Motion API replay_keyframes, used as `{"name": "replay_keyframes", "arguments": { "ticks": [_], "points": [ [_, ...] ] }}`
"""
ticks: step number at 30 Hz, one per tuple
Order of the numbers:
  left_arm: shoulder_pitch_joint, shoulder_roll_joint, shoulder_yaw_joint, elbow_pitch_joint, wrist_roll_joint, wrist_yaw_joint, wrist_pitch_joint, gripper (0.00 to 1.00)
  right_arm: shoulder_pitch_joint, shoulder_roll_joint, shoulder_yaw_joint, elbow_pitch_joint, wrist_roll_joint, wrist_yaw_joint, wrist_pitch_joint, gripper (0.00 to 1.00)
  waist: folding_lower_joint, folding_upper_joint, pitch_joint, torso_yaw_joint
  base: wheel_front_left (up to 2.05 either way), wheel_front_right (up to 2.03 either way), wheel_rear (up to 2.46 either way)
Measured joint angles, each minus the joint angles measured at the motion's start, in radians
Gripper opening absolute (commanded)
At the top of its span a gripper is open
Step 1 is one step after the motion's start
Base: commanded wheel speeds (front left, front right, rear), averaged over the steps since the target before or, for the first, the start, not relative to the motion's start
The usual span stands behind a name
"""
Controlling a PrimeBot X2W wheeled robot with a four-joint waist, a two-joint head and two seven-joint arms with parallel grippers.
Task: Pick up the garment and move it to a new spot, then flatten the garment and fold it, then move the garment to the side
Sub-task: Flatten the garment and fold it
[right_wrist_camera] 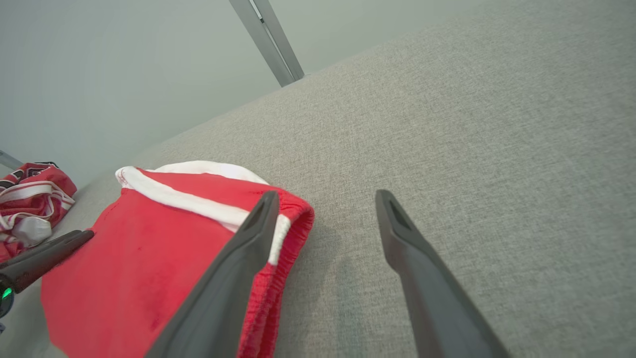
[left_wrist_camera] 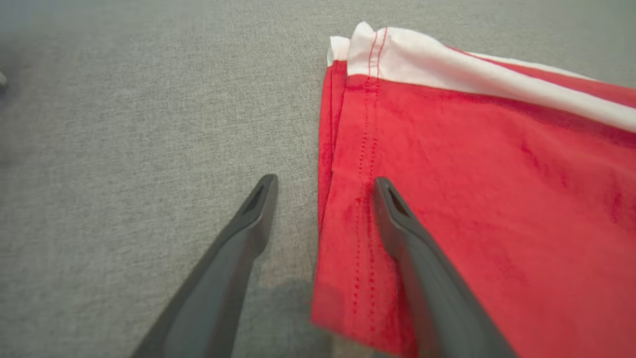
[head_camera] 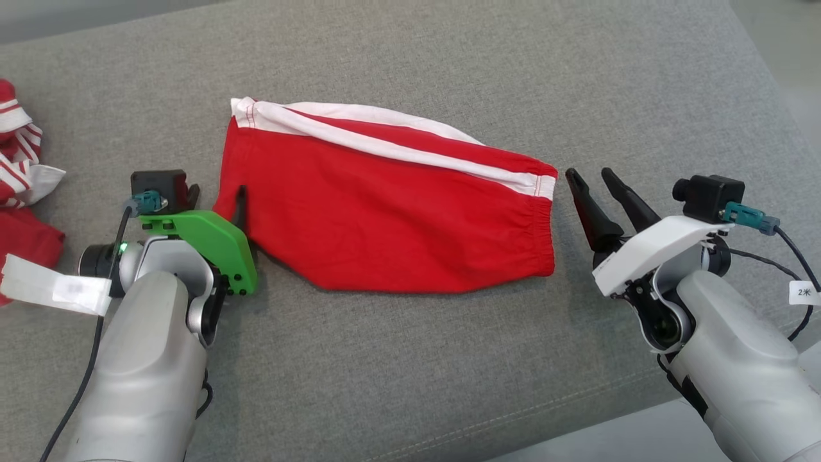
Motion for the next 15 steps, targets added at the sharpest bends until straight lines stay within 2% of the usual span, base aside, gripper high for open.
{"name": "replay_keyframes", "arguments": {
  "ticks": [12,14,15],
  "points": [
    [0.012,-0.001,0.039,0.063,-0.068,-0.008,0.044,1.00,0.017,0.007,0.006,-0.024,0.000,0.000,-0.004,1.00,0.0000,0.0000,-0.029,-0.032,0.00,0.00,0.00],
    [0.011,-0.001,0.037,0.067,-0.074,-0.010,0.048,0.75,0.019,0.004,0.000,-0.025,0.000,0.000,-0.005,1.00,0.0000,0.0000,-0.028,-0.040,0.00,0.00,0.00],
    [0.010,-0.001,0.036,0.068,-0.074,-0.011,0.051,0.42,0.021,0.000,-0.005,-0.025,0.000,0.000,-0.005,1.00,0.0000,0.0000,-0.028,-0.043,0.00,0.00,0.00]
  ]
}}
